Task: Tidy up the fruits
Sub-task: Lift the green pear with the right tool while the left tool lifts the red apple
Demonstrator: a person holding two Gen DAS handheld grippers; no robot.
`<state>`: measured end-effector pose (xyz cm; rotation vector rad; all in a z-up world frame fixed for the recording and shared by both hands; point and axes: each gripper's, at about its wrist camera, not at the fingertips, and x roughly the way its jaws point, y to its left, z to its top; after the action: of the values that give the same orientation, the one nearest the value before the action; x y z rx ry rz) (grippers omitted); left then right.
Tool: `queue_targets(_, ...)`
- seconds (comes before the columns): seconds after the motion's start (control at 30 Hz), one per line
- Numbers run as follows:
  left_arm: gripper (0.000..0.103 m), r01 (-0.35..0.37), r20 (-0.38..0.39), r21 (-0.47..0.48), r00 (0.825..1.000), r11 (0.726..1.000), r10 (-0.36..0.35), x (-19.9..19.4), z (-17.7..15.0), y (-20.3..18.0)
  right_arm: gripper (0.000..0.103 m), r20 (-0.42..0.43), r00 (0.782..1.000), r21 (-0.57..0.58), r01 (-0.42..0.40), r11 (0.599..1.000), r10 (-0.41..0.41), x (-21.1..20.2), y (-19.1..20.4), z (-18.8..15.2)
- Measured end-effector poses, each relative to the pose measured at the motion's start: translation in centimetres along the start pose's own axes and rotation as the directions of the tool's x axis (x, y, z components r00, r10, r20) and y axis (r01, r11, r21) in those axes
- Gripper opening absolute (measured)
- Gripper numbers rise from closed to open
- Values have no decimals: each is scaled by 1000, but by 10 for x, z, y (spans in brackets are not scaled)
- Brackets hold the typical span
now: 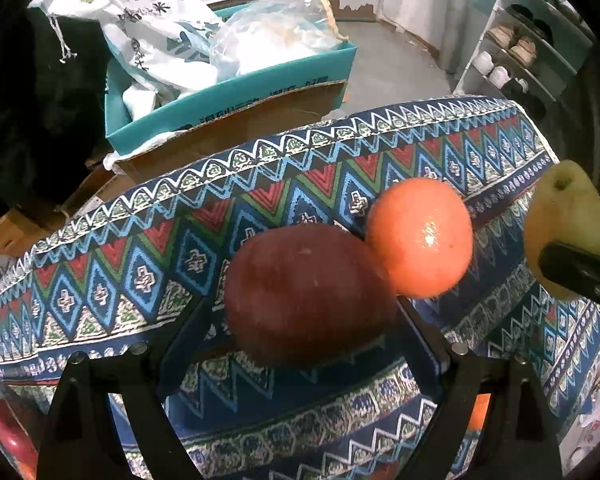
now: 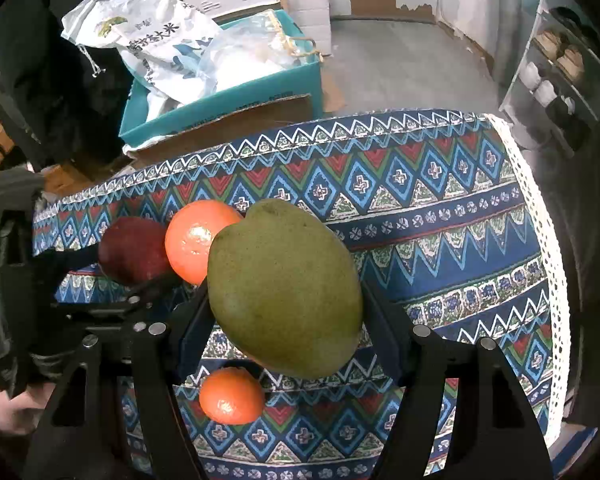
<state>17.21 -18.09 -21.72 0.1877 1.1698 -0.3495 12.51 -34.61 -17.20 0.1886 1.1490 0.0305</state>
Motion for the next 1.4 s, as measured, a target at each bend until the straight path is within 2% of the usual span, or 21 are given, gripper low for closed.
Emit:
queue_targets(0.2, 91, 33, 10, -18, 999, 999, -33, 8, 4, 3, 70, -8, 1000, 11, -5, 1000, 5, 3, -4, 0)
queue_targets(0.27, 88, 49, 20, -15, 999, 999, -48, 8, 5, 4, 70, -12, 1000, 13, -7, 1000, 7, 4, -4, -1)
queue_targets(0.3, 81, 68, 27, -8, 997, 998, -67, 8, 5, 4, 70, -13, 1000, 11, -7, 1000, 7, 4, -4, -1)
queue_targets(0.33, 81, 78, 31, -2, 997, 997, -77, 7, 5, 3, 70, -13, 1000, 7, -7, 1000, 7, 4, -3, -1)
queue_targets(0.5, 80, 48, 47, 31, 998, 998, -49, 5, 1, -1, 70, -6, 1000, -3, -2, 1000, 2, 3, -1, -2)
queue_targets(0.67, 80, 57, 72, -2, 996, 998, -57, -8, -6, 7, 70, 7, 1000, -8, -1, 1000, 1, 0, 1, -3)
queue_targets(0.87, 80, 74, 123, -39, 990, 996, -69, -41, -11, 14, 70, 35, 999, -16, -17, 1000, 17, -12, 4, -4)
queue_targets(1.13, 80, 35, 208, -13, 978, 999, -32, -90, -18, 13, 70, 90, 995, -39, -28, 999, 32, -40, 17, -3)
queue_targets(1.4, 80, 26, 263, -18, 965, 1000, -20, -138, -32, 18, 70, 146, 988, -73, -32, 997, 42, -73, 33, -6)
